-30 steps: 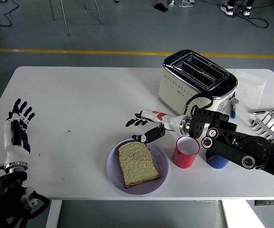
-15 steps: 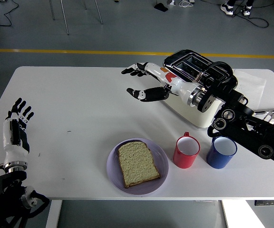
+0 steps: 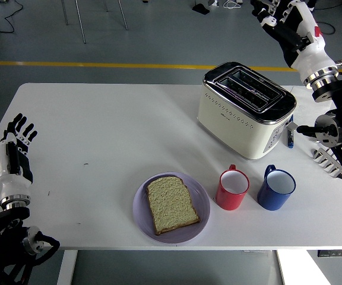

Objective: Push plate across desktop,pick up the break from the machine,place the break in the plate

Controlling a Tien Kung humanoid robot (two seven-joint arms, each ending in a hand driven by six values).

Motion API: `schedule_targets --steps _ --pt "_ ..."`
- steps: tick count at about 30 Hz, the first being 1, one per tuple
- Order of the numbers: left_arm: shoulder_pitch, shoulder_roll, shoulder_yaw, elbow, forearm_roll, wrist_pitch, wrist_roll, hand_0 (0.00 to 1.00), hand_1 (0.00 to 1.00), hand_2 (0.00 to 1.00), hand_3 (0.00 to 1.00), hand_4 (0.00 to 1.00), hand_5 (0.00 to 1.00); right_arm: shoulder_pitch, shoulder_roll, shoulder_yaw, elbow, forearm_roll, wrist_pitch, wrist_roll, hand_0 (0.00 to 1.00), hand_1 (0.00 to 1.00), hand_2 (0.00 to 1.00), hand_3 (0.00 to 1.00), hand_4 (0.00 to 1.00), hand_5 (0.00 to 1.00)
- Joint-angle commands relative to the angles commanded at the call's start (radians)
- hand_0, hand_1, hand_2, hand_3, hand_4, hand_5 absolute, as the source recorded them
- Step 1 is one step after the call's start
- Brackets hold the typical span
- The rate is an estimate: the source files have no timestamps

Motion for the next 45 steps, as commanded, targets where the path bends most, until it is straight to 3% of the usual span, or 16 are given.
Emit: schedule_targets --steps 1,4,6,12,19,26,28,29,32,34,39,45 --pt "0.002 0.000 -0.003 -0.012 -0.008 -0.001 0.008 0.762 0.804 0.867 0.826 0.544 0.994 -0.020 -0.002 0.026 -0.001 0.007 0.003 0.000 0.832 0.773 0.781 0.741 0.513 0.468" --pt "0.004 0.000 -0.014 -0.058 -0.054 -0.010 0.052 0.762 0.804 0.867 0.826 0.544 0.994 -0.096 -0.008 0.109 -0.004 0.023 0.022 -0.009 0.832 0.773 0.781 0.741 0.513 0.468" --pt "0.001 0.000 -0.020 -0.094 -0.104 -0.025 0.094 0.762 0.804 0.867 0.826 0.544 0.994 -0.163 -0.008 0.168 -0.007 0.015 0.052 -0.022 0.832 0.773 0.781 0.741 0.513 0.468" --pt "-0.004 0.000 -0.040 -0.162 -0.251 -0.057 0.157 0.759 0.802 0.862 0.828 0.568 0.998 -0.314 0.026 0.294 0.003 0.003 0.159 -0.025 0.868 0.793 0.812 0.784 0.527 0.504" --pt "-0.018 0.007 -0.061 -0.206 -0.356 -0.089 0.210 0.757 0.801 0.859 0.828 0.571 0.998 -0.408 0.053 0.357 0.041 0.059 0.185 -0.017 0.880 0.799 0.818 0.792 0.530 0.532" --pt "-0.021 0.007 -0.086 -0.187 -0.299 -0.118 0.355 0.758 0.798 0.856 0.829 0.579 0.998 -0.472 0.088 0.409 0.049 0.068 0.200 -0.058 0.857 0.790 0.801 0.780 0.551 0.567" --pt "-0.020 0.007 -0.088 -0.184 -0.295 -0.120 0.369 0.758 0.798 0.856 0.829 0.579 0.998 -0.476 0.089 0.412 0.049 0.067 0.202 -0.061 0.857 0.790 0.801 0.780 0.551 0.567" --pt "-0.018 0.008 -0.099 -0.180 -0.249 -0.117 0.414 0.758 0.798 0.856 0.829 0.579 0.998 -0.490 0.093 0.424 0.051 0.049 0.208 -0.067 0.857 0.790 0.801 0.780 0.551 0.567" --pt "-0.018 0.016 -0.106 -0.177 -0.149 -0.124 0.476 0.759 0.802 0.855 0.829 0.579 0.998 -0.505 0.090 0.430 0.050 -0.010 0.194 -0.069 0.855 0.788 0.799 0.778 0.544 0.562" --pt "-0.018 0.020 -0.108 -0.177 -0.111 -0.128 0.490 0.759 0.802 0.855 0.829 0.579 0.998 -0.508 0.088 0.430 0.049 -0.050 0.186 -0.070 0.855 0.788 0.799 0.778 0.544 0.562" --pt "-0.046 0.067 -0.120 -0.176 0.024 -0.200 0.566 0.769 0.809 0.859 0.832 0.581 0.998 -0.537 0.070 0.433 0.039 -0.181 0.163 -0.062 0.860 0.787 0.795 0.773 0.532 0.580" --pt "-0.054 0.082 -0.114 -0.178 0.019 -0.244 0.588 0.771 0.809 0.859 0.834 0.583 0.998 -0.543 0.066 0.429 0.019 -0.217 0.171 -0.062 0.860 0.785 0.792 0.771 0.526 0.581"
